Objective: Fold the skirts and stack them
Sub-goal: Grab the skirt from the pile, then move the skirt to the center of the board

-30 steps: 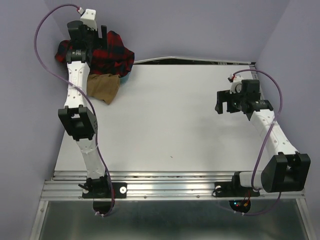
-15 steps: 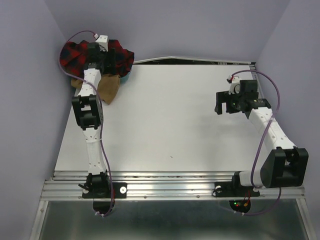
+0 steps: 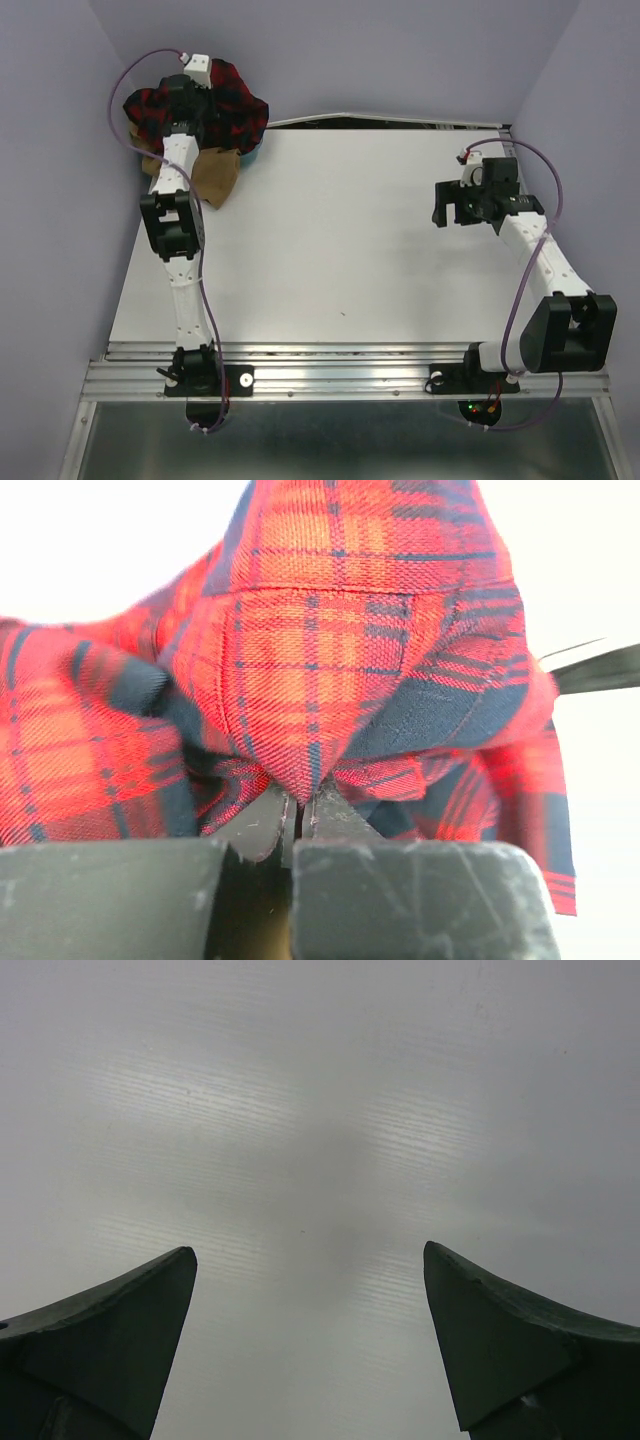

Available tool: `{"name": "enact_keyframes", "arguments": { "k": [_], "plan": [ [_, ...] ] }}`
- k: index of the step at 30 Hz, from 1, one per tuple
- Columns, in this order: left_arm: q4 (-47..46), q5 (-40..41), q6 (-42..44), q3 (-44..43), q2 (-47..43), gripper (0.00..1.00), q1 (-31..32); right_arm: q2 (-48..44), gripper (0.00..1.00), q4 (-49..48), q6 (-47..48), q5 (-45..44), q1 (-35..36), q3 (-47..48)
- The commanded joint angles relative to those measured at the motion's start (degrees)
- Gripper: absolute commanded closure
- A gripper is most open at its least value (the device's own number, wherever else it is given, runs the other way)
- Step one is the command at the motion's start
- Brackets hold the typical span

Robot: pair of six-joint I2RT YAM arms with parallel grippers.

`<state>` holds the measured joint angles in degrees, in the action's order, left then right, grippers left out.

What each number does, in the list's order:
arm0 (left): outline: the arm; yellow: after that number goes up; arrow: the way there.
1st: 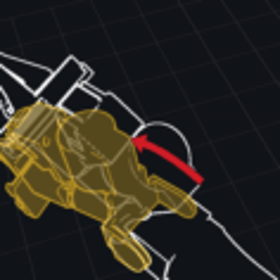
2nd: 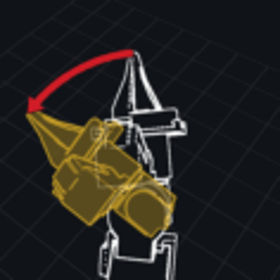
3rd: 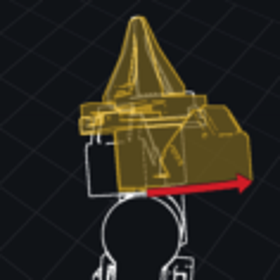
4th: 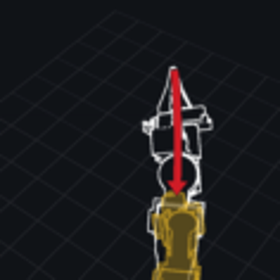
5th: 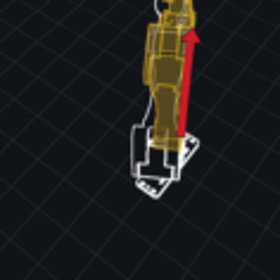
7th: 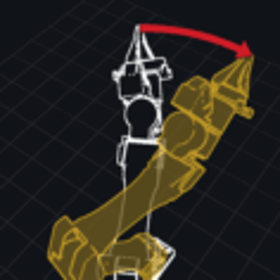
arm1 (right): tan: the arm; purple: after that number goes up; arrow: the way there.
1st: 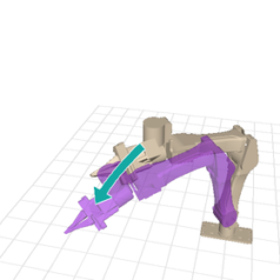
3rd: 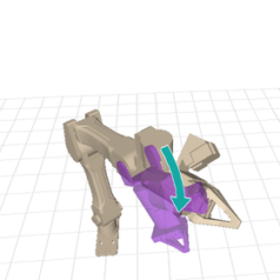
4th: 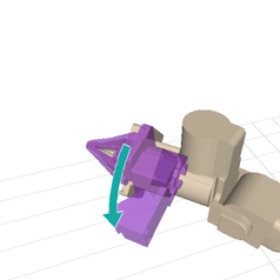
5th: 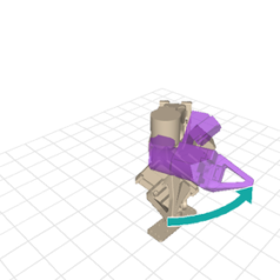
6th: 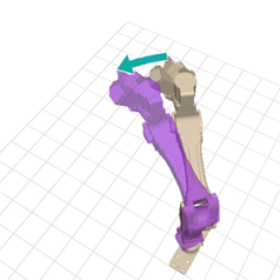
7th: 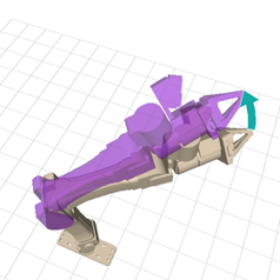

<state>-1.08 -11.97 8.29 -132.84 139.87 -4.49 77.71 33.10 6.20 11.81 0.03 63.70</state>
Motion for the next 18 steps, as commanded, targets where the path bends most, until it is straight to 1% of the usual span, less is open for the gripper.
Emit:
{"name": "enact_keyframes", "arguments": {
  "k": [1, 4, 9, 10, 11, 14, 15, 16, 18],
  "plan": [
    [-11.13, -7.53, -2.93, -5.68, -15.76, 1.0, 0.36, -1.25, 0.0, -0.41, -0.48, 0.75, -0.3, 4.41],
    [-13.32, -9.65, -3.11, -5.68, -21.65, 1.0, 1.58, -1.95, 0.0, -0.49, -0.83, 1.45, -0.82, 4.59],
    [-14.3, -12.11, -2.5, -4.8, -31.21, 1.0, 4.23, -3.27, 0.0, -0.58, -1.27, 2.07, -0.82, 4.5],
    [-14.39, -12.64, -2.23, -4.37, -32.46, 1.0, 7.36, -3.62, 0.0, -0.5, -1.36, 2.07, -0.82, 4.59],
    [-14.3, -12.73, -1.19, -2.88, -35.17, 1.0, 8.35, -3.88, 0.0, -0.49, -1.62, 2.16, -0.82, 4.68],
    [-13.86, -13.26, 1.37, 2.48, -39.49, 1.0, 11.86, -4.41, 0.0, -0.41, -2.5, 1.99, -1.35, 5.64],
    [-13.6, -13.43, 3.9, 4.32, -42.46, 1.0, 14.57, -4.59, 0.0, -0.32, -2.68, 2.16, -1.96, 6.08],
    [-12.64, -13.26, 5.4, 9.12, -43.88, 1.0, 16.25, -4.67, 0.0, -0.41, -3.03, 2.51, -1.97, 6.87],
    [-12.02, -13.61, 8.82, 15.56, -48.79, 1.0, 20.37, -4.85, 0.0, -0.32, -3.21, 2.95, -3.28, 7.66]
  ]
}}
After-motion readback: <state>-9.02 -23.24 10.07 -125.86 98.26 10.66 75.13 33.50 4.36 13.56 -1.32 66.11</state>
